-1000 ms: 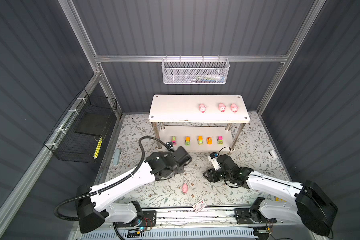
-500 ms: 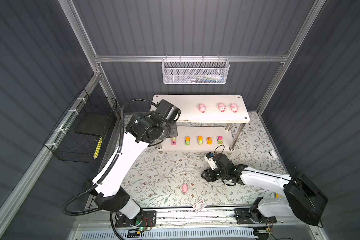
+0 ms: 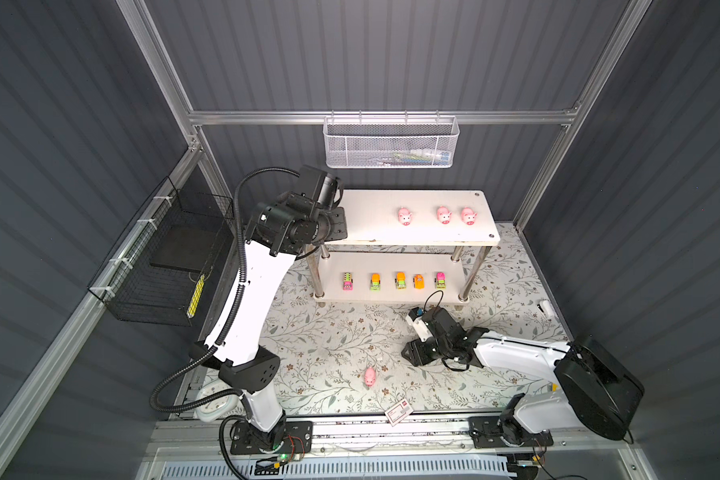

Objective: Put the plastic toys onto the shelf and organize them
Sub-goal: 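Lift the pig with the left gripper up toward the shelf top, then lower the pig onto the shelf top's far end, open left gripper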

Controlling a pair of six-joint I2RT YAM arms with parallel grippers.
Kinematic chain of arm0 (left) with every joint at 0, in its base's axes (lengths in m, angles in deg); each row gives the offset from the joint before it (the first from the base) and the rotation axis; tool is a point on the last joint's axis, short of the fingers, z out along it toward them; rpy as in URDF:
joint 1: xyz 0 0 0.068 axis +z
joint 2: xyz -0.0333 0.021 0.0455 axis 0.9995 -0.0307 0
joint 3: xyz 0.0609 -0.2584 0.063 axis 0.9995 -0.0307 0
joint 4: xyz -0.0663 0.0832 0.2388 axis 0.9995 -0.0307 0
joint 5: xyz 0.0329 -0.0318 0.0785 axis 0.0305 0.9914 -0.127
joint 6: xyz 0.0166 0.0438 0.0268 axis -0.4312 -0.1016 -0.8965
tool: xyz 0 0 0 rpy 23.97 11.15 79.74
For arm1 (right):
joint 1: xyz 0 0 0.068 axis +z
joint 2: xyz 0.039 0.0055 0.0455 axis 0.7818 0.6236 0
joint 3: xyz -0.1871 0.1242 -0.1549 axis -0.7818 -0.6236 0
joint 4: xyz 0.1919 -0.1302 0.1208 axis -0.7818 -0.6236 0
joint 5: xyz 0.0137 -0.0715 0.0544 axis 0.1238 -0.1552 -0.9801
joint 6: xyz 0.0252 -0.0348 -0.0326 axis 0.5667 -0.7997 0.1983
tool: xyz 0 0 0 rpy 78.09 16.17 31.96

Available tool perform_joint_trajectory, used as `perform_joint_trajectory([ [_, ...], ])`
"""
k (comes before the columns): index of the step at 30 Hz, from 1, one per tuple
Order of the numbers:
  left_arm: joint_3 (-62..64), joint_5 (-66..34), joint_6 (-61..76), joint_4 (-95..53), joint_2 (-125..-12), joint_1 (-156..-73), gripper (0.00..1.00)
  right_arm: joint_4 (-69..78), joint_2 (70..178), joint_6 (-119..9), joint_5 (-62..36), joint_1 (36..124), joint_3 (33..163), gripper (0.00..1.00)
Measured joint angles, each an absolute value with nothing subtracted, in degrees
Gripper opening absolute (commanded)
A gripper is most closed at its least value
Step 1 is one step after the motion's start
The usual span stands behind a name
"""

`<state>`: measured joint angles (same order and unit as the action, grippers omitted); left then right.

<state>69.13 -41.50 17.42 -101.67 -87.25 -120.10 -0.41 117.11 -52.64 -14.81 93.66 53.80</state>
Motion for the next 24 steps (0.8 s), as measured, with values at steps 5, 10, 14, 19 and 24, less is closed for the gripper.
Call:
perform_joint_trajectory([
  [5, 68.17, -40.53, 15.76, -97.32, -87.55, -117.78, 0.38, 0.01, 118.23, -52.99, -15.00, 93.66, 54.52, 0.63],
  [10, 68.98, -40.25, 14.54, -95.06, -89.85, -116.29, 0.38, 0.18, 118.32, -53.26, -15.05, 93.66, 54.54, 0.63],
  [14, 69.13, -39.59, 13.64, -94.04, -92.52, -115.13, 0.38, 0.22, 119.06, -53.50, -15.27, 93.66, 55.09, 0.63],
  [19, 69.13, -38.57, 13.14, -92.81, -95.12, -113.87, 0.38, 0.09, 119.56, -53.63, -15.38, 93.66, 55.59, 0.63],
  [24, 69.13, -38.26, 12.74, -91.98, -96.14, -112.67, 0.39, -0.02, 119.93, -53.65, -15.44, 93.66, 56.01, 0.63],
])
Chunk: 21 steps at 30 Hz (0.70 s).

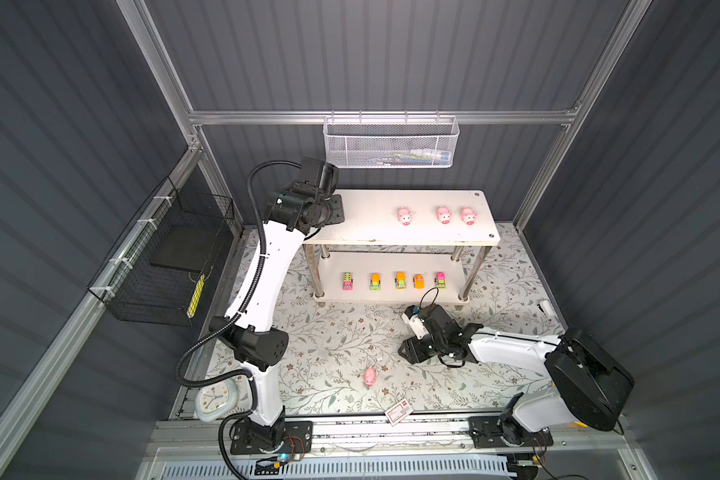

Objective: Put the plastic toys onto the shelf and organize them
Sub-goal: 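Lower the pig onto the shelf top's far end, open left gripper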

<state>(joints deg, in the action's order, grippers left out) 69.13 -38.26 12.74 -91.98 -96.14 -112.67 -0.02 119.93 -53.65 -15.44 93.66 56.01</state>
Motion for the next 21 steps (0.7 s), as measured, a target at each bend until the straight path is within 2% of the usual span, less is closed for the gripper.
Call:
perform_joint_trajectory([
  [5, 69.28, -38.06, 12.53, -91.44, -96.45, -112.10, 0.44, -0.06, 120.85, -53.80, -15.49, 93.62, 56.86, 0.63],
  [13, 70.22, -36.97, 11.83, -90.89, -96.47, -111.77, 0.67, -0.37, 121.90, -53.87, -15.77, 93.62, 57.89, 0.63],
  [21, 71.45, -34.85, 11.67, -88.99, -94.59, -111.40, 0.70, -0.50, 122.45, -54.02, -16.08, 93.62, 58.45, 0.64],
])
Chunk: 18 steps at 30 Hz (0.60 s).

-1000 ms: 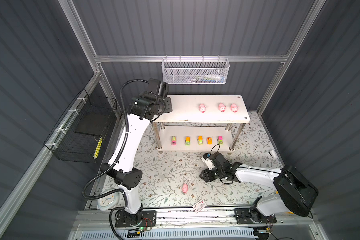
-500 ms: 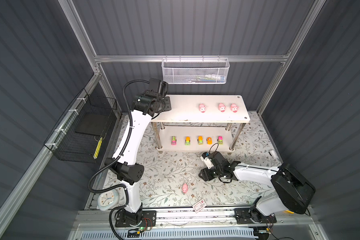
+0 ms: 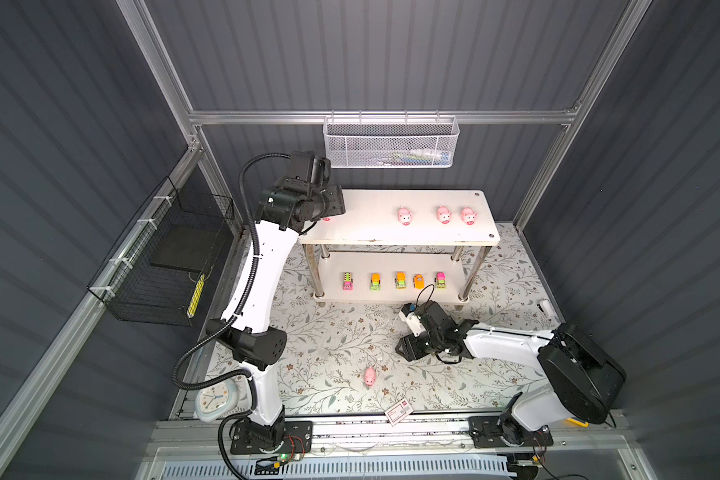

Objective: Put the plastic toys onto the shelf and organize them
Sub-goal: 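Lower the pig onto the shelf top's far end, open left gripper, then move the left gripper down to the last pink pig on the table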

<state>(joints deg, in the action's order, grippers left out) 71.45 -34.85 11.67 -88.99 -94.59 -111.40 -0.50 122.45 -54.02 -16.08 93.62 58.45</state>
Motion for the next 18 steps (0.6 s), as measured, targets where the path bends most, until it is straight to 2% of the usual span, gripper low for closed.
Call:
perform_joint_trajectory([
  [3, 67.51, -33.85, 11.72, -86.89, -89.46, -111.40, 0.70, -0.52, 122.40, -54.00, -16.01, 93.62, 58.45, 0.64],
  [11, 46.27, -31.18, 12.44, -79.44, -65.96, -111.40, 0.72, -1.13, 120.76, -53.69, -14.57, 93.55, 58.43, 0.64],
  [18, 30.46, -29.91, 14.65, -78.61, -54.20, -111.40, 0.73, -1.28, 120.02, -53.32, -13.87, 93.05, 58.43, 0.65],
])
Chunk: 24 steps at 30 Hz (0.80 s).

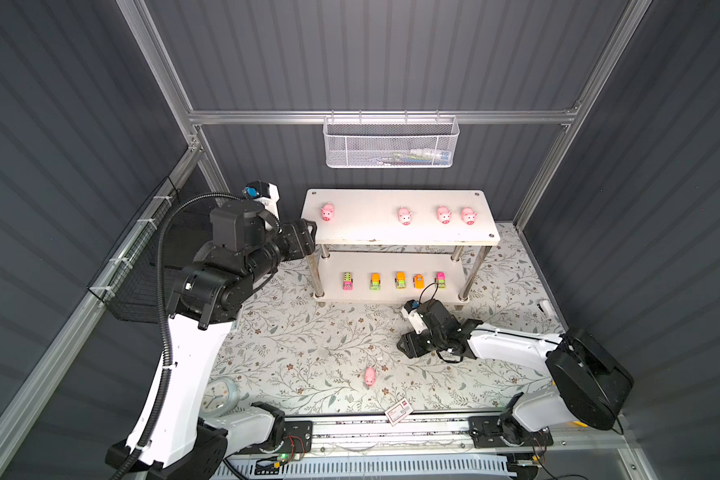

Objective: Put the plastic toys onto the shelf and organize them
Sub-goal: 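Move the left gripper down to the last pink pig on the table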

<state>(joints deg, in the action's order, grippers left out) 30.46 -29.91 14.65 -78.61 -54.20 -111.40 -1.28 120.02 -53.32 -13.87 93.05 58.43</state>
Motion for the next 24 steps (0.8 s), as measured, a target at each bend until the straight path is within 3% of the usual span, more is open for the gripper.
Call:
perform_joint_trajectory([
  [16, -9.86, -19.25, 23.58, -78.78, -34.07, -111.40, 0.78, -2.79, 120.02, -52.45, -13.17, 91.67, 58.56, 0.65],
  [24, -25.32, -15.12, 26.56, -72.46, -31.91, -113.41, 0.80, -5.17, 120.02, -53.41, -11.90, 91.37, 60.71, 0.66],
])
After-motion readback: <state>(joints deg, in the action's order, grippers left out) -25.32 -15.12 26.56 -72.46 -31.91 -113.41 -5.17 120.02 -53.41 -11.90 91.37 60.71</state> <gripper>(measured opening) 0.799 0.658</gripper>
